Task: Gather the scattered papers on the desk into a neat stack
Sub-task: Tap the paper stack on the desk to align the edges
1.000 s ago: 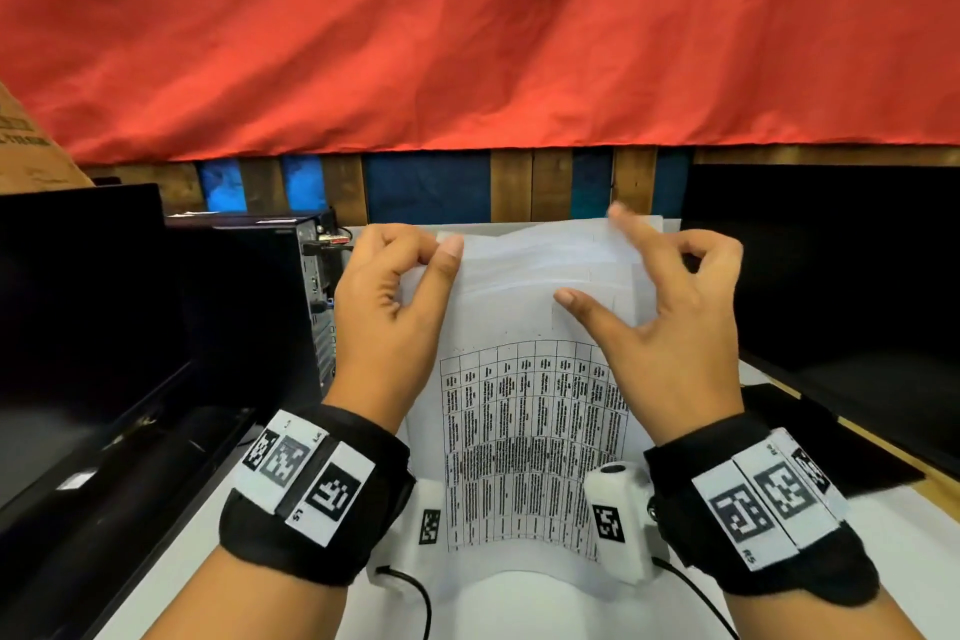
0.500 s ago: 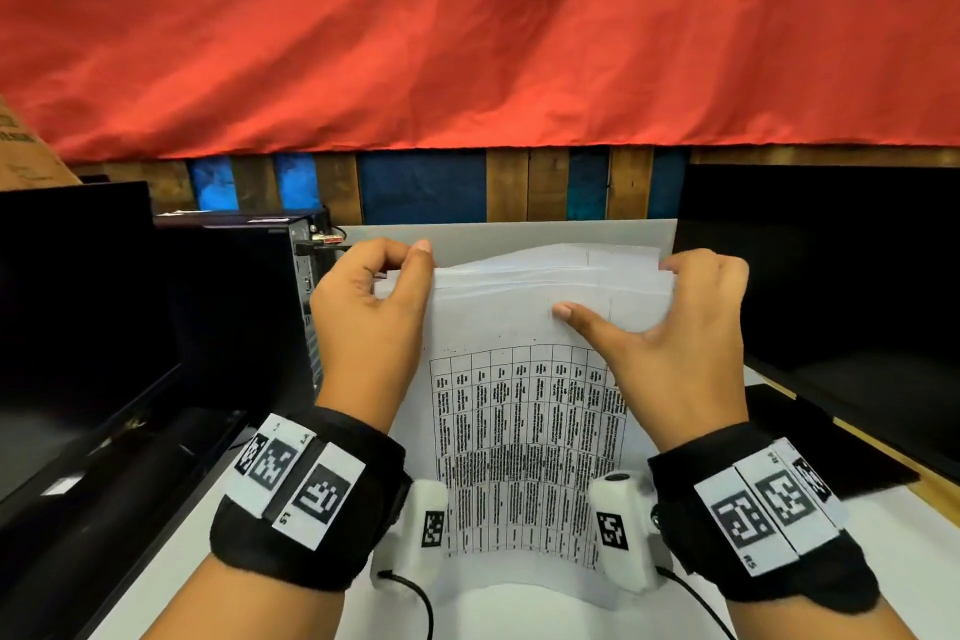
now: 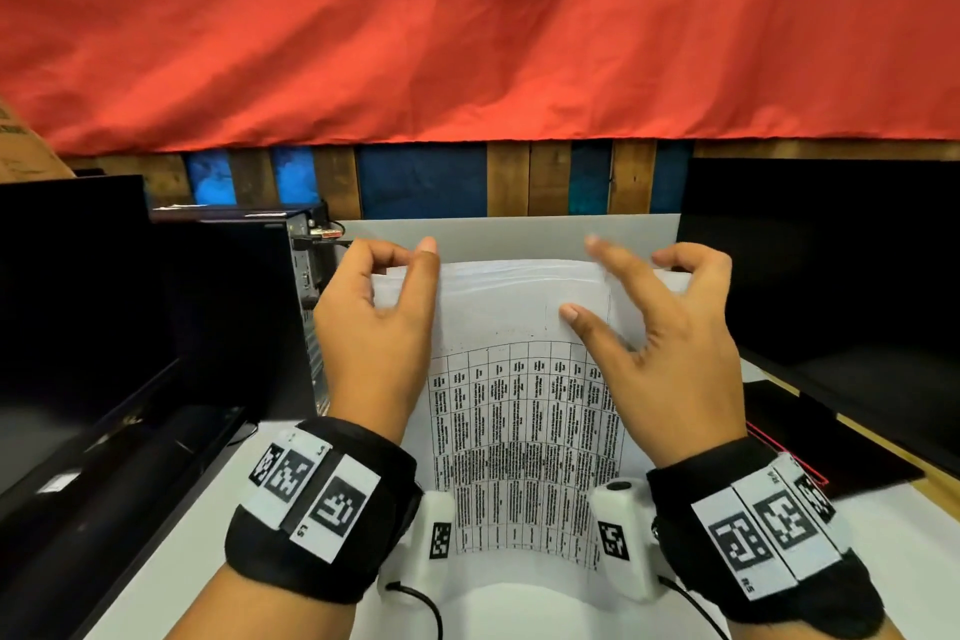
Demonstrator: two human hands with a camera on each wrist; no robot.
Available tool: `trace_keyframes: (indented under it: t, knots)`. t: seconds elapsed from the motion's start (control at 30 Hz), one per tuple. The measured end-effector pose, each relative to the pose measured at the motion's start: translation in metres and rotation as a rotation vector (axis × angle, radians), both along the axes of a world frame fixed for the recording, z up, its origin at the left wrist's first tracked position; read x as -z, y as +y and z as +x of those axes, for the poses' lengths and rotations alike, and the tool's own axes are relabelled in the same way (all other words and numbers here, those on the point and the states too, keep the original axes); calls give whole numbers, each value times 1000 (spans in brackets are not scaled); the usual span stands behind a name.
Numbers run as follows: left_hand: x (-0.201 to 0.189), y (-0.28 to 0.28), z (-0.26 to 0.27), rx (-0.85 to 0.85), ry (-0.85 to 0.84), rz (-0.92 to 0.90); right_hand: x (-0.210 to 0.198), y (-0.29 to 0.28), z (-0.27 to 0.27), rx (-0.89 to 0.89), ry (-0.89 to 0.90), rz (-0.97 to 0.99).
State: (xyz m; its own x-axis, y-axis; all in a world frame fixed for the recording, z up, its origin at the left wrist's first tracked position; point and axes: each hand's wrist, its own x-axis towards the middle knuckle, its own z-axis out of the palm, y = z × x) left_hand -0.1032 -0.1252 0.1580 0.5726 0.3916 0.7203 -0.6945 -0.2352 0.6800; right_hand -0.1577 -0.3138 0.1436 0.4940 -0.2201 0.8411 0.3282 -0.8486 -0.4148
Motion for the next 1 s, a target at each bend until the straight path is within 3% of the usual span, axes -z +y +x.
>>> trace_keyframes:
  t: [0.13,0.27,0.37,0.43,0.5,0.57,0.67,0.8,1.0]
  knots:
    - [1,5,8,-31,52,-65,5,-3,2,-1,-23,93]
    - [4,2,5,54,27,-80,9,-1,5,-36,-24,176]
    - [14,2,-5,225,52,8,12,-2,4,-175,-26,252]
    - [28,14,1,348,130,4,19,-12,7,-361,-28,469]
    - [46,28,9,516,309,2,33,-24,11,-535,79,673]
    - [69,36,13,652,568,110,54,-35,18,-690,316,790]
    - [99,35,11,648,773,194,89,-44,27,-753,659,817]
    - [98,32,9,537,680,30,104,-46,31,-748,742,767]
    - [67,41,7,588,558,-75,108,-44,22,-904,879,791]
